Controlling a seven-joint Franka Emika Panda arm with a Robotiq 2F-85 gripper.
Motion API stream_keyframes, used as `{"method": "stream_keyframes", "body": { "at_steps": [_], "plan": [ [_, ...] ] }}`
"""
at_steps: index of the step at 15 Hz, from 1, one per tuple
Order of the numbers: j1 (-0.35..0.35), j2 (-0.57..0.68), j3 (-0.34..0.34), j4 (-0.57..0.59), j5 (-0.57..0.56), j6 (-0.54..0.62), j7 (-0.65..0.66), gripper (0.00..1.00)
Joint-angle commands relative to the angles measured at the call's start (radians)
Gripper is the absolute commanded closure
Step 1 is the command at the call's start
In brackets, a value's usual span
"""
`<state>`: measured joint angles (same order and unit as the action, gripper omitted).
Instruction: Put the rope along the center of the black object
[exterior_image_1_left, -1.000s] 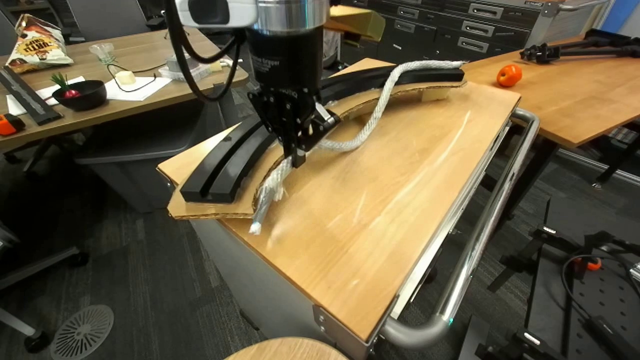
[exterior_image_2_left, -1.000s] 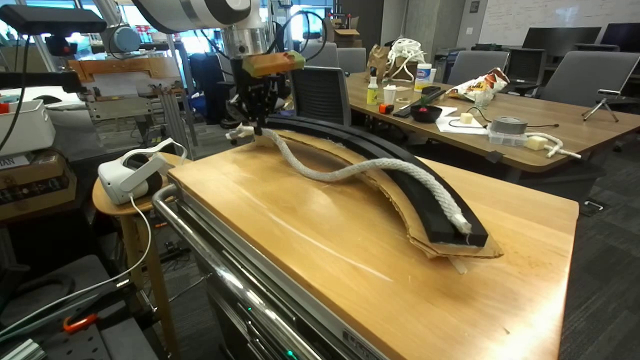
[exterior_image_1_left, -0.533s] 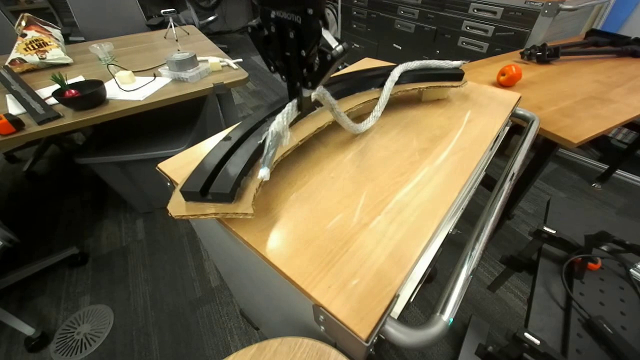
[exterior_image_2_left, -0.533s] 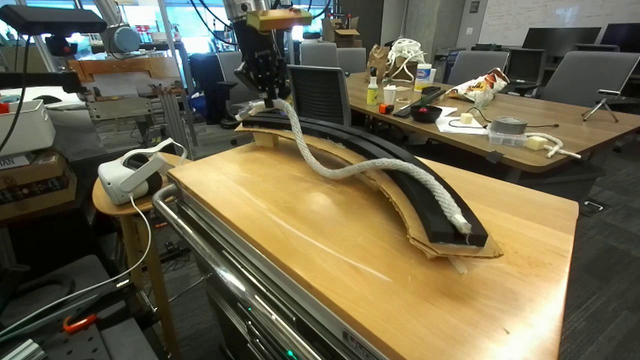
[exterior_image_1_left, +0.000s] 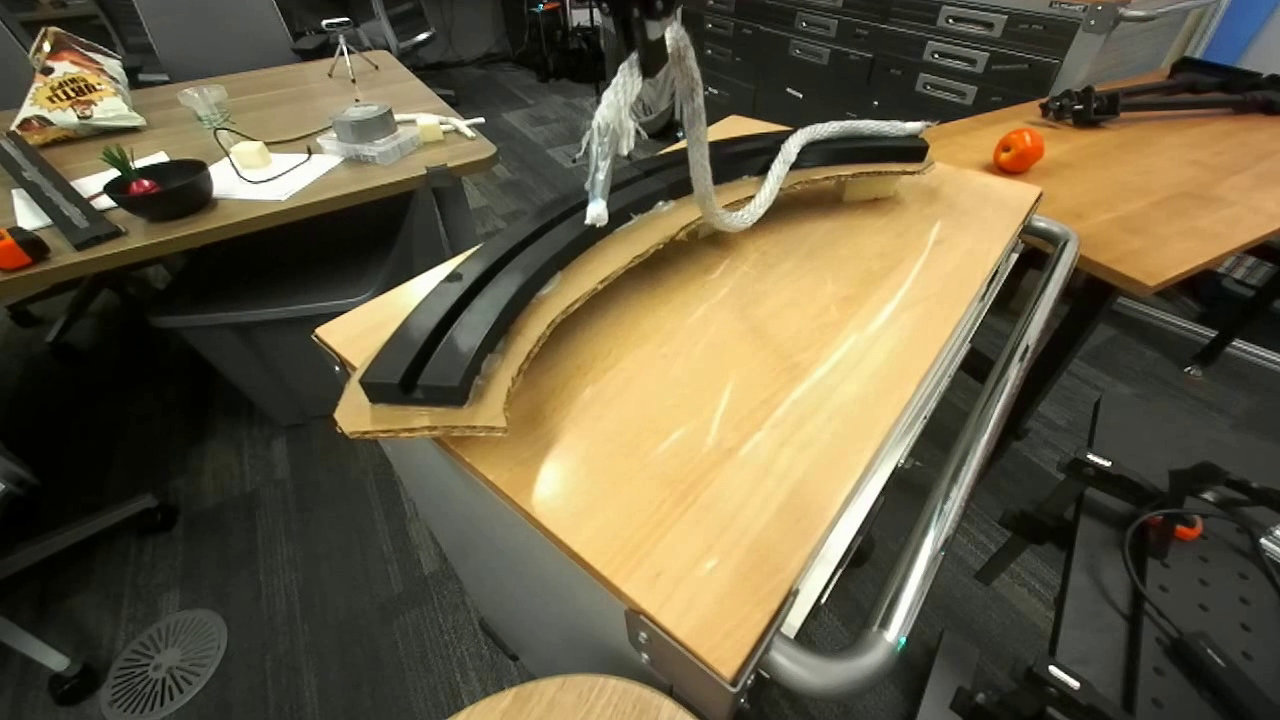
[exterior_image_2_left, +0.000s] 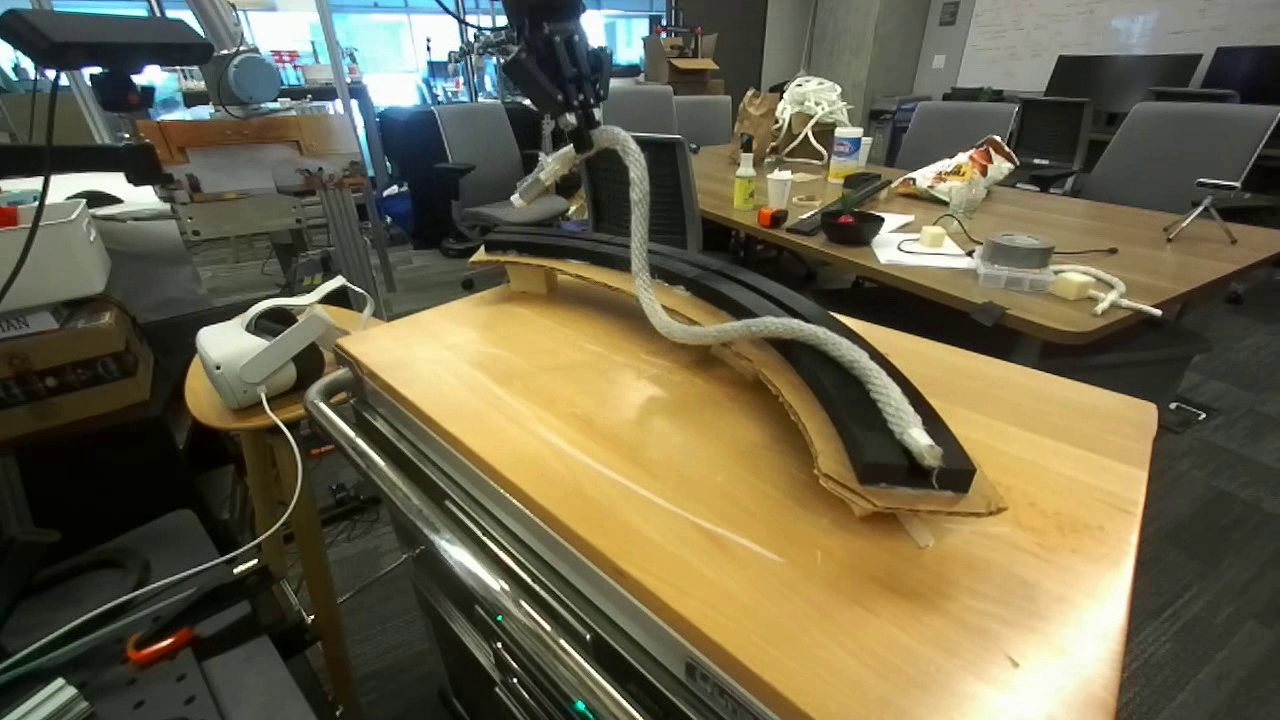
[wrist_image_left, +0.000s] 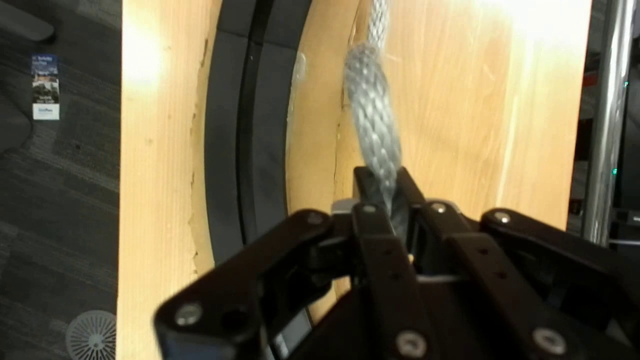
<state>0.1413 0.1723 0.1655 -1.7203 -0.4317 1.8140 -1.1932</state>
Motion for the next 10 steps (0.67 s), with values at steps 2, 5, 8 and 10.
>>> {"method": "stream_keyframes", "body": {
  "at_steps": [2,5,8,10],
  "plan": [
    [0.037,0.076,-0.004,0.168,-0.129,-0.146,-0.025,0.97],
    [0.055,0.117,-0.006,0.231,-0.208,-0.203,-0.024,0.97],
    [0.068,0.141,-0.005,0.279,-0.267,-0.25,-0.028,0.97],
    [0.079,0.153,-0.005,0.306,-0.307,-0.281,-0.026,0.97]
  ]
}}
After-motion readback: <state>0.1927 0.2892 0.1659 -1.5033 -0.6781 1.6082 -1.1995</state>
